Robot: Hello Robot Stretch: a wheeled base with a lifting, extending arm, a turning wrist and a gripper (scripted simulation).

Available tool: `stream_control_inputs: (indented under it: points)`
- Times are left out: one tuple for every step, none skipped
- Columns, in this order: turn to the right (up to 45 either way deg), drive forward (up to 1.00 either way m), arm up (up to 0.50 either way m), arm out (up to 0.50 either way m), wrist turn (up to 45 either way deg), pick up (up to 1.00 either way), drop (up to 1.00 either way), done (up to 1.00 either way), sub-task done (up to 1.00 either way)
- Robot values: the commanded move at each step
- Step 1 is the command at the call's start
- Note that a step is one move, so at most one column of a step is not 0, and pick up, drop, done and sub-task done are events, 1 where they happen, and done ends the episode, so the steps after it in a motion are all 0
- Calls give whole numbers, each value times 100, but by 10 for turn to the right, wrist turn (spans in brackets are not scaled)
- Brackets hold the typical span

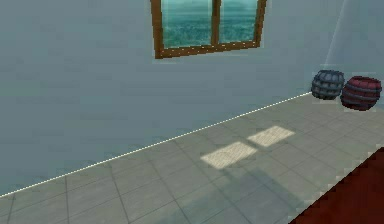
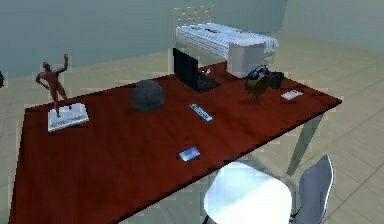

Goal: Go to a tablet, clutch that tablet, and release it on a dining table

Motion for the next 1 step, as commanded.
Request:
stream_control_inputs:
  points:
    - [0,0,50,0,0,0,0,0,0]
